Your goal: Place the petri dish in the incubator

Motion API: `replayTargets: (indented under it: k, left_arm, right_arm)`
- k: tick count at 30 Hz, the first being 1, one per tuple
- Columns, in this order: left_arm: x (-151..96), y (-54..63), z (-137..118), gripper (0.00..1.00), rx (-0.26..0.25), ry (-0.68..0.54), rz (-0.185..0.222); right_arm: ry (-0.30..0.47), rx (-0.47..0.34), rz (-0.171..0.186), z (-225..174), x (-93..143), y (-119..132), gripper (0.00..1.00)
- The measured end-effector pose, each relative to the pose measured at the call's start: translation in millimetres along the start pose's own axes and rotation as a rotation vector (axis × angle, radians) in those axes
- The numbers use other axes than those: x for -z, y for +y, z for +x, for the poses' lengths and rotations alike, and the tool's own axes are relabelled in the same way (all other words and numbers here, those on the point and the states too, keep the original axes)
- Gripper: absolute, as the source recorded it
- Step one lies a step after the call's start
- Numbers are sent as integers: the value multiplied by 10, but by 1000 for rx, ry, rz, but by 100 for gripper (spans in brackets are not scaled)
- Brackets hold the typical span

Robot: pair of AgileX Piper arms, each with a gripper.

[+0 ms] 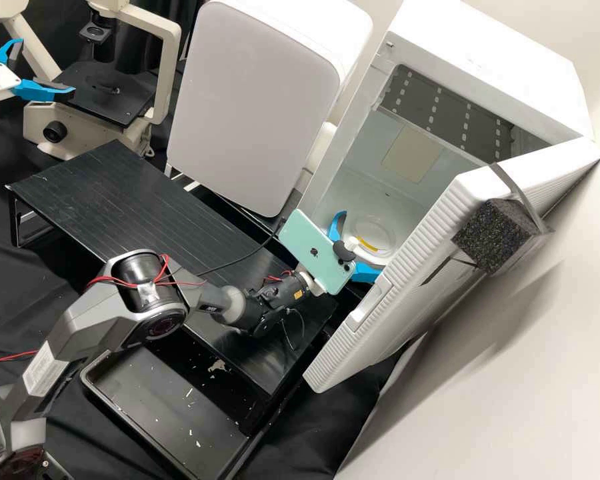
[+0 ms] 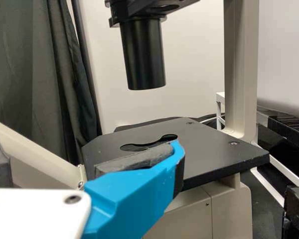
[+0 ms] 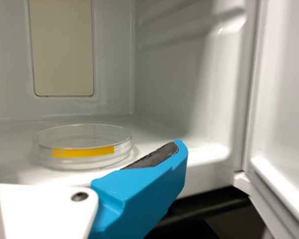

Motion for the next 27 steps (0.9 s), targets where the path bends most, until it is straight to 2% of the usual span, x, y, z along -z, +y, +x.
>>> replayTargets:
  k: [5, 7, 10, 16, 19, 24, 27]
  left_arm:
    - [0, 0, 0, 100, 0, 0, 0]
    - [0, 0, 0, 100, 0, 0, 0]
    - [0, 0, 0, 100, 0, 0, 0]
    - [0, 0, 0, 100, 0, 0, 0]
    - [0, 0, 0, 100, 0, 0, 0]
    - [0, 0, 0, 100, 0, 0, 0]
    - [0, 0, 0, 100, 0, 0, 0]
  right_arm:
    - [74, -53, 27, -376, 38, 141, 100]
    - [73, -56, 34, -586, 73, 197, 100]
    - [24, -40, 44, -944, 122, 212, 100]
    - [-16, -10, 66, -1681, 381, 135, 100]
    - [-37, -8, 100, -2098, 510, 18, 100]
    - [19, 25, 150, -2550, 685, -102, 100]
    - [81, 14, 159, -2636, 788, -85, 100]
